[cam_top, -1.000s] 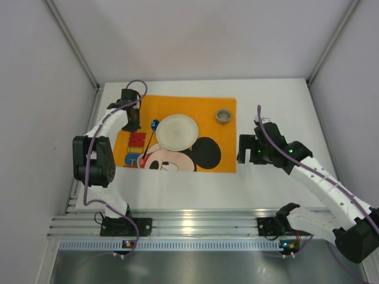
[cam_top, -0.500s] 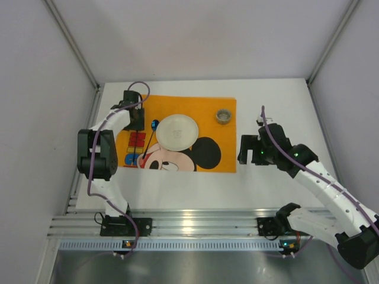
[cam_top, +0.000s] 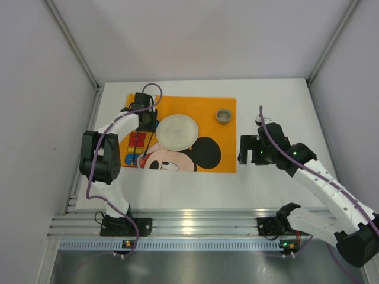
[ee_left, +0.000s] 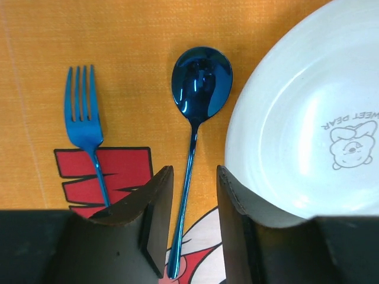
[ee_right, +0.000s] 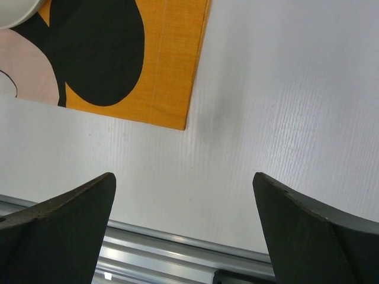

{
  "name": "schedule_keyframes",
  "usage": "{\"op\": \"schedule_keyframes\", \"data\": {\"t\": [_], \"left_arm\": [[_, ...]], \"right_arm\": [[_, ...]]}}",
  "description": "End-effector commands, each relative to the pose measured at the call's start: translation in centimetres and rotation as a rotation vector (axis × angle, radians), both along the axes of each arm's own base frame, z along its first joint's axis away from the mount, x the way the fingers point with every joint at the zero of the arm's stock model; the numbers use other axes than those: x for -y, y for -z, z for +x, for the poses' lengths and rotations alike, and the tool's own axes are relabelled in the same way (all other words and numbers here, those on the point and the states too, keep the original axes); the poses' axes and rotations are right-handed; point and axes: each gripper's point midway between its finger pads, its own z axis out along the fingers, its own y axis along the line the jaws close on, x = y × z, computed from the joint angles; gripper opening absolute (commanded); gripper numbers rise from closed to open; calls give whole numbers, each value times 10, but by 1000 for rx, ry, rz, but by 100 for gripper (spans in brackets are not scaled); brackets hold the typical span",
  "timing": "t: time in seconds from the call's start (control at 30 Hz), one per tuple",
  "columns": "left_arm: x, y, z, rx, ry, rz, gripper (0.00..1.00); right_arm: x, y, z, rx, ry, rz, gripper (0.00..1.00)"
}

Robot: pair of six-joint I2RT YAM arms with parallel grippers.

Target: Set the dinner table for one person

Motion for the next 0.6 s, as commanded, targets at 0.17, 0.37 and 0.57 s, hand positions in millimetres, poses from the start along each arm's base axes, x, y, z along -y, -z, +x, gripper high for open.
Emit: {"op": "schedule_keyframes", "data": {"t": [0.17, 0.37, 0.57], "left_arm": [[-2, 21, 11, -24, -27, 15, 38], [-2, 39, 6, -69, -25, 23, 31], [-5, 61, -1, -128, -33, 38, 9]], "right_arm": [[10, -3, 2, 21, 13, -10, 100], [16, -3, 3, 26, 20, -25, 100], [22, -5, 6, 28, 23, -38, 100]]}}
